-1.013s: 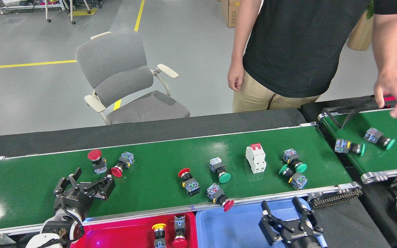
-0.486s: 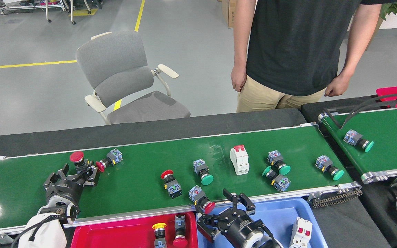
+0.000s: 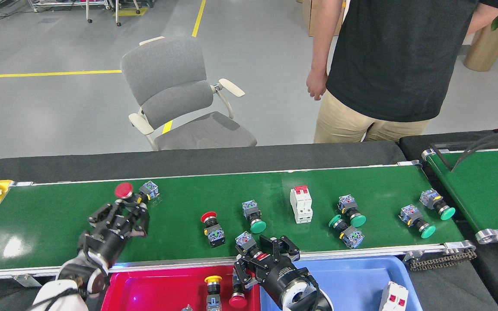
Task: Pick switch part from conveyor to tray
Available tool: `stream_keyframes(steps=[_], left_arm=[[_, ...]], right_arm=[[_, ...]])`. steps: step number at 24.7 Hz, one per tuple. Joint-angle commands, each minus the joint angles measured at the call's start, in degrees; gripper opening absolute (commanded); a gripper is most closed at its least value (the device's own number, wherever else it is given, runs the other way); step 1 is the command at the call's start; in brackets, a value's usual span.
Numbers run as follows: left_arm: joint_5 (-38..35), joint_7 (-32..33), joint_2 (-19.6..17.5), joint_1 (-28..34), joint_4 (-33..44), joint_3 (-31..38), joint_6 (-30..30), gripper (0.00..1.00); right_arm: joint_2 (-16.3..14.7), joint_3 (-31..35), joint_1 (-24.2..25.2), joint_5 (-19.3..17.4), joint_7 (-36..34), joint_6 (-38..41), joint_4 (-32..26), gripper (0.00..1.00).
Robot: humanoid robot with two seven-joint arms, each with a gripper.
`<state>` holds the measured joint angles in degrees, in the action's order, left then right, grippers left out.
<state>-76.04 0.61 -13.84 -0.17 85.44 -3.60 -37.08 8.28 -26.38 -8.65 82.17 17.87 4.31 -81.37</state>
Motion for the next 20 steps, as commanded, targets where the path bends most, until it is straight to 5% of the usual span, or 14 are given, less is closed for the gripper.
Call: stream_keyframes(steps=[1, 2, 4, 5, 6, 7, 8, 9, 12, 16, 20], left_arm=[[0.3, 0.0, -0.3, 3.9, 5.0, 0.4, -7.9, 0.34], [0.2, 0.2, -0.2, 6.1, 6.6, 0.4, -7.9, 0.42], [-0.2, 0.4, 0.1, 9.0, 8.1, 0.4, -7.9, 0.86], [-0.2, 0.3, 0.3, 9.7, 8.3, 0.4, -7.1, 1.0], [-0.2, 0.3, 0.4, 9.8, 8.3, 0.4, -5.6, 1.0], [-0.1, 0.3, 0.4, 9.9, 8.2, 0.5, -5.4, 1.0], [0.1, 0.3, 0.3, 9.9, 8.3, 0.6, -5.4, 1.0], [0.2, 0.2, 0.3, 10.1, 8.4, 1.5, -5.1, 1.0], [0.3, 0.1, 0.6, 10.1, 8.8, 7.3, 0.1, 1.0], [0.2, -0.3, -0.3, 9.5, 8.3, 13.6, 17.4, 1.0], [0.2, -0.3, -2.0, 10.1, 8.1, 16.8, 18.7, 1.0]], right_arm=[[-0.4, -0.4, 0.4, -0.2, -1.4, 0.7, -2.9, 0.03], [-1.2, -0.7, 1.7, -0.2, -2.3, 0.7, -5.0, 0.03], [-4.4, -2.8, 5.6, -0.2, -3.5, 3.4, -10.0, 0.03], [-6.1, -4.1, 7.5, -0.2, -4.2, 5.9, -12.4, 0.03], [-7.3, -4.8, 9.3, -0.2, -6.0, 8.7, -14.4, 0.11], [-7.9, -4.9, 10.7, -0.2, -8.2, 10.9, -15.4, 0.33], [-7.8, -5.0, 11.7, -0.2, -10.4, 12.6, -16.0, 0.83], [-7.6, -5.0, 12.2, -0.2, -11.5, 14.0, -16.1, 1.0], [-7.7, -5.0, 11.9, -0.2, -11.4, 14.2, -15.9, 1.0], [-7.1, -4.7, 11.7, -0.3, -10.7, 13.8, -16.0, 1.0], [-5.3, 1.2, 12.1, -0.7, -10.7, 7.9, -16.5, 1.0]])
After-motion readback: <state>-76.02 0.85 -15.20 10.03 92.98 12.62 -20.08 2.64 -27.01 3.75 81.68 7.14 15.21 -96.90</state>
